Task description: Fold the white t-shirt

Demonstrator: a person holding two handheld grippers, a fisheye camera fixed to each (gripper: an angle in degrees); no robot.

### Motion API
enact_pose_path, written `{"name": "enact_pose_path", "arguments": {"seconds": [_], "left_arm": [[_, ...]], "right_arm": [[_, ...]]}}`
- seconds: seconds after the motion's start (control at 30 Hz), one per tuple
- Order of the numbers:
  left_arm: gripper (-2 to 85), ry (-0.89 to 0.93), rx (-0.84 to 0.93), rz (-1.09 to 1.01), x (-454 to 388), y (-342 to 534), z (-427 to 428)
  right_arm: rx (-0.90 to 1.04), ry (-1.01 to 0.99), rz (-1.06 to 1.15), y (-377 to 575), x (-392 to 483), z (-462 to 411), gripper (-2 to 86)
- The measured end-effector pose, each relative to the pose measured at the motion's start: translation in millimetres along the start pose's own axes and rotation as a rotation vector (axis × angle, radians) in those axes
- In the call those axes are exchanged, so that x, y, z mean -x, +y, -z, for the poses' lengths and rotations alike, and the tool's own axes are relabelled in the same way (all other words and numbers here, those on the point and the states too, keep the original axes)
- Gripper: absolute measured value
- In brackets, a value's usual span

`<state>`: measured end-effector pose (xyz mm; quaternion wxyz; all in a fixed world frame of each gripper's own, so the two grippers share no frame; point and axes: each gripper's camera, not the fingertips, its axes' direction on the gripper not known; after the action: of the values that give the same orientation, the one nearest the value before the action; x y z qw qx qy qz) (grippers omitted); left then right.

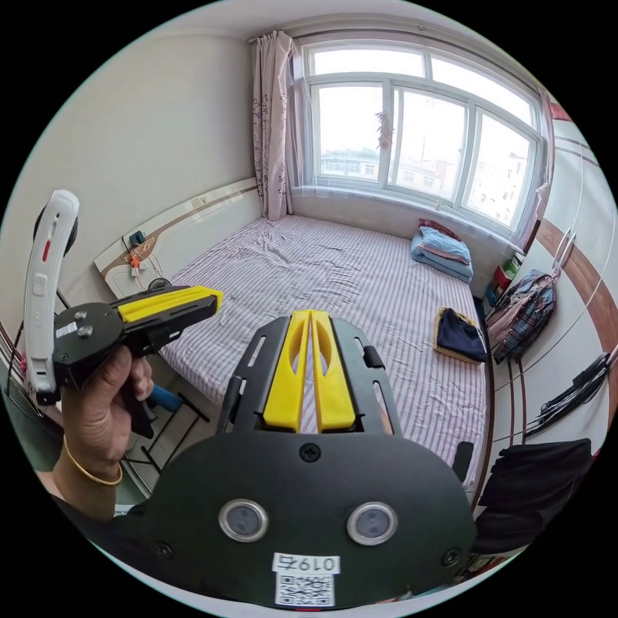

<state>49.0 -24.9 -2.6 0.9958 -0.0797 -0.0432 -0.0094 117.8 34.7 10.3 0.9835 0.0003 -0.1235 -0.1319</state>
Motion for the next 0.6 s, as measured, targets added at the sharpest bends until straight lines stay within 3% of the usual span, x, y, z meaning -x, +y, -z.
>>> {"name": "enact_pose_path", "arguments": {"seconds": [0.43, 0.6], "left_arm": [[0.7, 0.028, 0.013, -0.041, -5.8, 22.9, 18.1], [0.6, 0.154, -0.043, -0.022, 5.1, 41.3, 43.3]], "right_arm": [[-0.029, -0.159, 0.190, 24.8, -9.3, -4.5, -0.7], [-0.055, -0.228, 0.222, 28.8, -13.9, -4.7, -0.7]]}}
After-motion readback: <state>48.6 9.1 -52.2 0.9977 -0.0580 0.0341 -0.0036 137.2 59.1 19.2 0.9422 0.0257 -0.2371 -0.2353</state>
